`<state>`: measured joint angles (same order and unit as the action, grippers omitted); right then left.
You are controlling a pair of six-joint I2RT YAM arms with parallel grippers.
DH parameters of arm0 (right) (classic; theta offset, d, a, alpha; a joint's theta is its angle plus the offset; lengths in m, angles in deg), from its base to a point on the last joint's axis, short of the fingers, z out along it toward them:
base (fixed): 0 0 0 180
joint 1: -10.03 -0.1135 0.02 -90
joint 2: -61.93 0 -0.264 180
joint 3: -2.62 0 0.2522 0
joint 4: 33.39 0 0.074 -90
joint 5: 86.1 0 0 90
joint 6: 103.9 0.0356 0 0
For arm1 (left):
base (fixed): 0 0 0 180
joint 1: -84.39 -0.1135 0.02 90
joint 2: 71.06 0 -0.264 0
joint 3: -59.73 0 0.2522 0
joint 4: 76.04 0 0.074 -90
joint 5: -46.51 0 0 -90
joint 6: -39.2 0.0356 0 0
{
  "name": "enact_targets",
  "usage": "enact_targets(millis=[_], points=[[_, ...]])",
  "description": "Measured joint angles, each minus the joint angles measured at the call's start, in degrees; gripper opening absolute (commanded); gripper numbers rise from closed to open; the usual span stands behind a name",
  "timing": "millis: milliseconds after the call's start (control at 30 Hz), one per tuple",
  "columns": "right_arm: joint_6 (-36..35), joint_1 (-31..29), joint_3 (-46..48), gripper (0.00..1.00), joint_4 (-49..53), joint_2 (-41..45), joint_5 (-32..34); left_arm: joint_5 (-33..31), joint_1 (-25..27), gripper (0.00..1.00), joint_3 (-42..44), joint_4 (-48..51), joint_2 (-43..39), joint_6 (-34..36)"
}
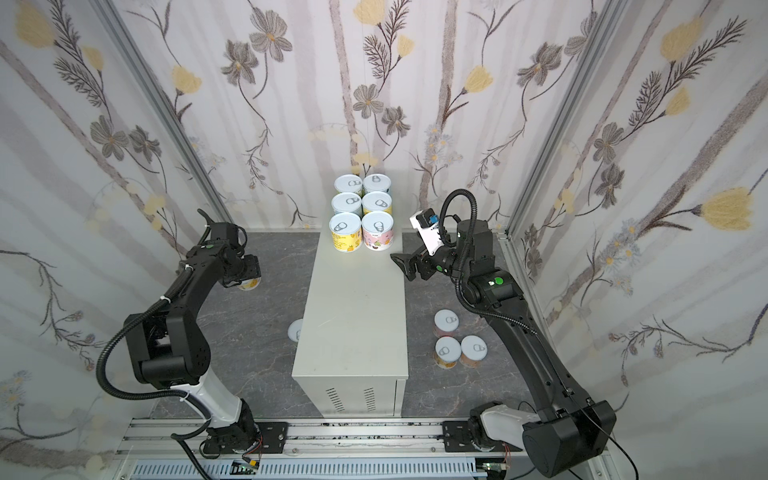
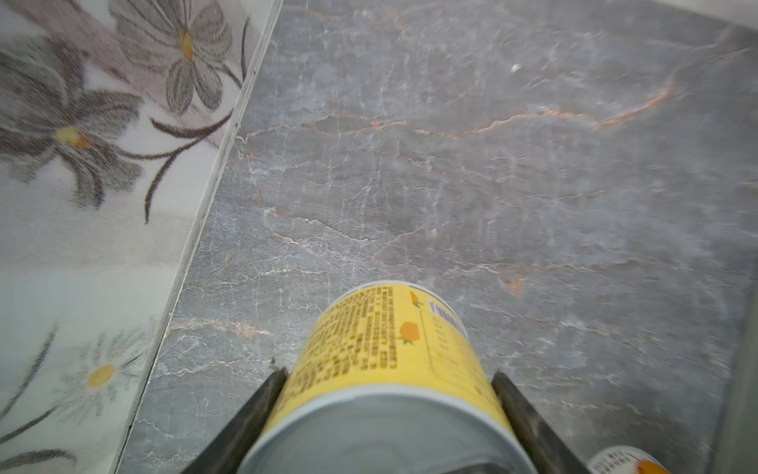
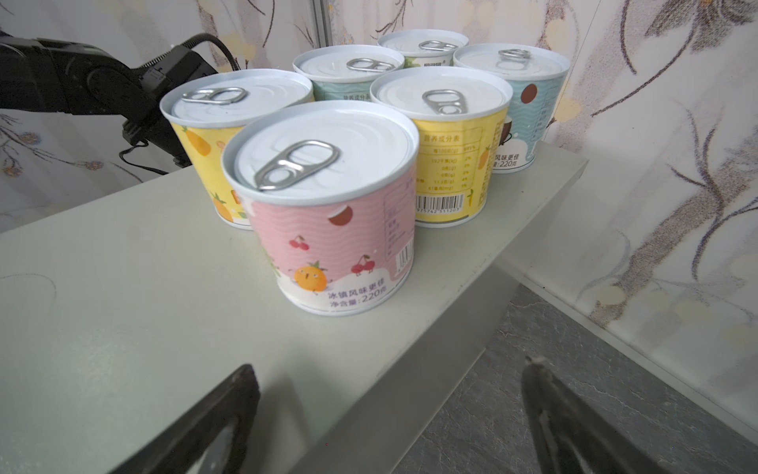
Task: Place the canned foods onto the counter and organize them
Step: 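Lower the left gripper to another yellow can on the floor and grasp it, then lift the yellow can and swing it over the counter with the left gripper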
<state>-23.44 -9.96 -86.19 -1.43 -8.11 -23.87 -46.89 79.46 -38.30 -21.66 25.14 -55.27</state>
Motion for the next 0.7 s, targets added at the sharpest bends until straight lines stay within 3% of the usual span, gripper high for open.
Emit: enact_targets(millis=[233,567,700], points=[[-0.63,-0.83,-0.11,1.0,0.59,2.16,-0.79,3.69,7.52,0.48,-6.71,8.37,-12.07,-0.15],[-2.08,-3.3,-1.22,1.0,1.25,4.7,-2.03,4.44,23.04,0.48,-13.79,18.29,-27.96,-6.08],[-2.14,-4.22,-1.11,1.0,1.2,5.95,-2.51,4.76,30.01,0.48,-17.22,20.9,-30.18,-8.02]])
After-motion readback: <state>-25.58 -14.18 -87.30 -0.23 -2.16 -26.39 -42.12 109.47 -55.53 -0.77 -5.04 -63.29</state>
